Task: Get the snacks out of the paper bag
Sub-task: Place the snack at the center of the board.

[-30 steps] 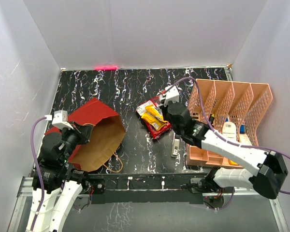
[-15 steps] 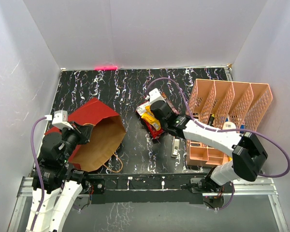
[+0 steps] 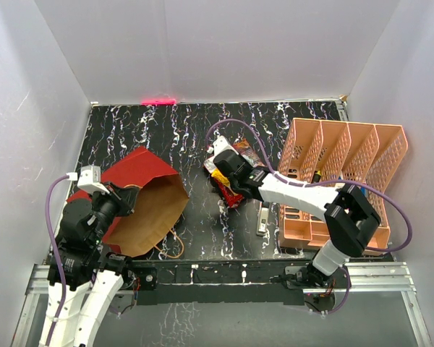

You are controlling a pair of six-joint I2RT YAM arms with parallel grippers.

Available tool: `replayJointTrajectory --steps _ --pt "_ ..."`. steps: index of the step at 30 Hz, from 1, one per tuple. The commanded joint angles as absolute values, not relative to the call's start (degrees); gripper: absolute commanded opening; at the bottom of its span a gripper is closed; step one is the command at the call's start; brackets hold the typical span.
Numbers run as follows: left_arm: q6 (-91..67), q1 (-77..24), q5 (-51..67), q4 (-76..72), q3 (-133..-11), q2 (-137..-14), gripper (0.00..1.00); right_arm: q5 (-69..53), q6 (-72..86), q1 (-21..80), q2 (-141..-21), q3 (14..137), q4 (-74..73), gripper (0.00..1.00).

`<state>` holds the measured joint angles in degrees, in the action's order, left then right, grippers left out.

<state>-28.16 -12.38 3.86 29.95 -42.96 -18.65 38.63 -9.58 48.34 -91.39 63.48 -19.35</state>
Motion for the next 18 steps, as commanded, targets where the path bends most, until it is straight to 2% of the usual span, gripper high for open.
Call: replayJointTrajectory --steps 1,5,11,18 --pt "-27.99 -12.21 4.08 28.47 -42.82 -18.02 0.00 38.16 -9.75 48.40 -91.48 66.49 -18.39 0.14" --pt "-28.01 -12.17 4.06 28.56 -42.95 -17.93 0.00 35.28 -7.74 48.43 -92.06 68.43 -21.62 0.25" --pt "-28.12 -12.17 4.01 28.54 -42.97 -17.93 0.00 31.31 -3.22 48.38 -86.55 67.36 -23.09 0.59" --pt "-28.12 -12.17 4.04 28.34 -42.89 -18.11 0.00 23.96 -0.22 48.42 -75.53 60.52 -20.76 0.77"
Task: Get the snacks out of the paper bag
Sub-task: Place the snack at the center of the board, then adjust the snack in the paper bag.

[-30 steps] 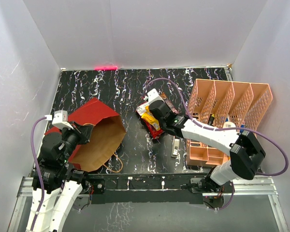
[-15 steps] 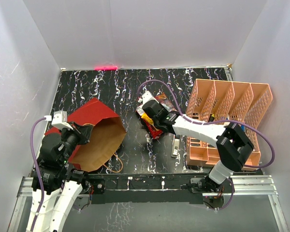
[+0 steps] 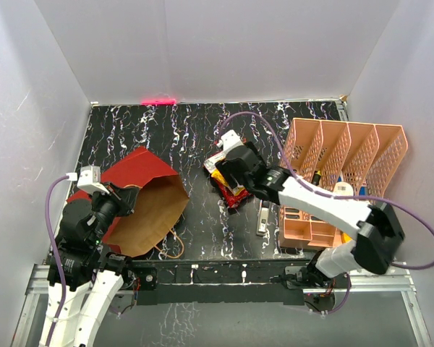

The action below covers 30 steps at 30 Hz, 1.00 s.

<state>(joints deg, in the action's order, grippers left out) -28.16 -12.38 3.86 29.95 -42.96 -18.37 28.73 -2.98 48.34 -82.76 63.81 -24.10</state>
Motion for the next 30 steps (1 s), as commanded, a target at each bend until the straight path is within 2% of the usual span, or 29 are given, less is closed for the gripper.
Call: replayJointTrajectory --steps 1,10,13,20,23,27,30 --pt "-28.12 -12.15 4.06 28.34 -42.89 -18.04 0.00 22.35 0.08 48.43 -73.95 59.03 -19.70 0.78" --pt "-28.12 -12.20 3.96 28.30 -42.81 -18.06 0.00 -3.31 7.44 48.83 -65.49 43.46 0.16 0.80" --pt "-28.12 -12.22 4.04 28.30 -42.89 -18.20 0.00 -6.86 8.64 53.91 -67.13 40.24 8.72 0.82" --pt "-28.12 -12.20 3.99 28.30 -42.82 -18.15 0.00 2.80 -10.49 72.46 -80.73 42.67 22.27 0.89" --pt "-28.12 -12.14 4.04 28.35 -42.85 -17.95 0.00 -1.20 -19.00 74.45 -86.69 45.27 29.11 0.90" --pt "-28.12 -12.22 3.97 28.61 -42.92 -17.61 0.00 -4.74 -30.85 74.62 -95.61 45.79 49.87 0.94" --pt "-28.12 -12.20 3.74 28.82 -43.07 -16.80 0.00 -4.31 -36.55 74.61 -104.88 51.09 57.60 0.98"
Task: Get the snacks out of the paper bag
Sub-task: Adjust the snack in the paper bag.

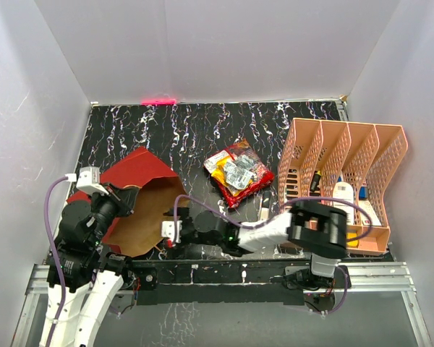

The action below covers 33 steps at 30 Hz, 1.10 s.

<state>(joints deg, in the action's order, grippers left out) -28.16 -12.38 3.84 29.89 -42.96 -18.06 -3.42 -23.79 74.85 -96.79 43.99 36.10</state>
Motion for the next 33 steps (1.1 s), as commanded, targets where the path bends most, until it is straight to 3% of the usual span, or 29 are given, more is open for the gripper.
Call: replayJointTrajectory --steps 1,8,16,21,29,33 --pt "-28.19 -12.17 3.58 28.88 -43.10 -16.48 0.00 -3.33 -37.40 74.60 -108.34 54.15 57.51 0.98" --pt "-28.21 -12.19 3.23 28.82 -43.08 -15.04 0.00 0.32 -27.62 74.36 -124.27 67.25 70.10 1.00" --pt "-28.21 -12.46 3.69 28.56 -43.02 -14.61 0.00 -2.60 -20.75 73.46 -137.55 80.38 74.03 0.91" --pt "-28.21 -12.56 3.73 28.43 -42.97 -14.28 0.00 -6.52 -15.40 70.95 -141.67 87.10 68.67 0.87" --pt "-28.21 -12.68 3.87 28.23 -42.86 -14.41 0.00 -7.01 -13.28 69.40 -148.84 97.75 59.62 0.99" --pt "-28.17 -12.67 3.87 28.18 -42.89 -14.67 0.00 -5.83 -13.88 69.13 -152.59 104.97 52.63 0.99"
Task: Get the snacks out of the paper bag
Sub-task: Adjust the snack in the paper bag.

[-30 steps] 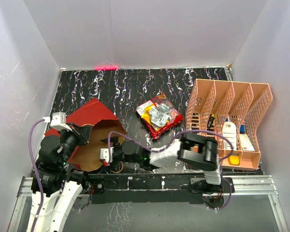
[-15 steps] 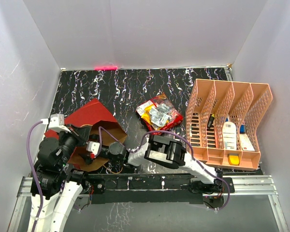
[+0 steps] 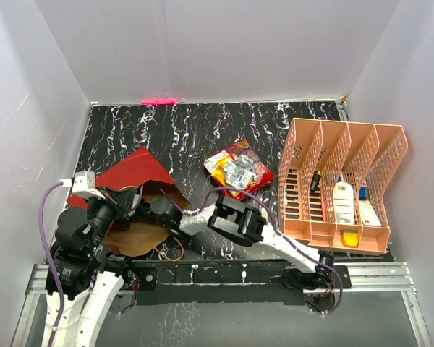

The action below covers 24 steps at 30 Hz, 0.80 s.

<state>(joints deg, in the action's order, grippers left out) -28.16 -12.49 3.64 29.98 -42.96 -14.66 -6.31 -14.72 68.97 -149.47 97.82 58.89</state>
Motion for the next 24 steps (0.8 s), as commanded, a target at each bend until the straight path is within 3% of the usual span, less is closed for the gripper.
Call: replayJointTrajectory --steps 1,4,7,10,14,16,24 --pt "-28.13 -12.68 3.86 28.22 -42.89 -14.80 0.00 -5.16 -13.48 69.02 -153.52 106.91 50.79 0.99" --pt "-28.13 -12.82 3.87 28.31 -42.89 -15.15 0.00 -3.95 -12.27 68.49 -156.20 111.17 45.93 0.99" --pt "-28.13 -12.84 3.87 28.37 -42.92 -15.57 0.00 -1.49 -12.55 68.16 -158.01 113.00 42.15 0.83" --pt "-28.11 -12.83 3.71 28.54 -43.04 -16.20 0.00 -1.45 -11.21 67.37 -158.01 111.86 41.09 0.66" --pt "-28.12 -12.88 3.52 28.74 -43.14 -16.86 0.00 1.89 -10.70 66.94 -155.08 108.05 41.51 0.31" --pt "-28.17 -12.90 3.35 28.68 -43.07 -17.07 0.00 3.88 -11.10 66.84 -152.57 104.65 43.12 0.21" --pt "-28.19 -12.85 3.22 28.86 -43.21 -17.78 0.00 9.33 -13.22 67.04 -137.44 82.79 53.24 0.08"
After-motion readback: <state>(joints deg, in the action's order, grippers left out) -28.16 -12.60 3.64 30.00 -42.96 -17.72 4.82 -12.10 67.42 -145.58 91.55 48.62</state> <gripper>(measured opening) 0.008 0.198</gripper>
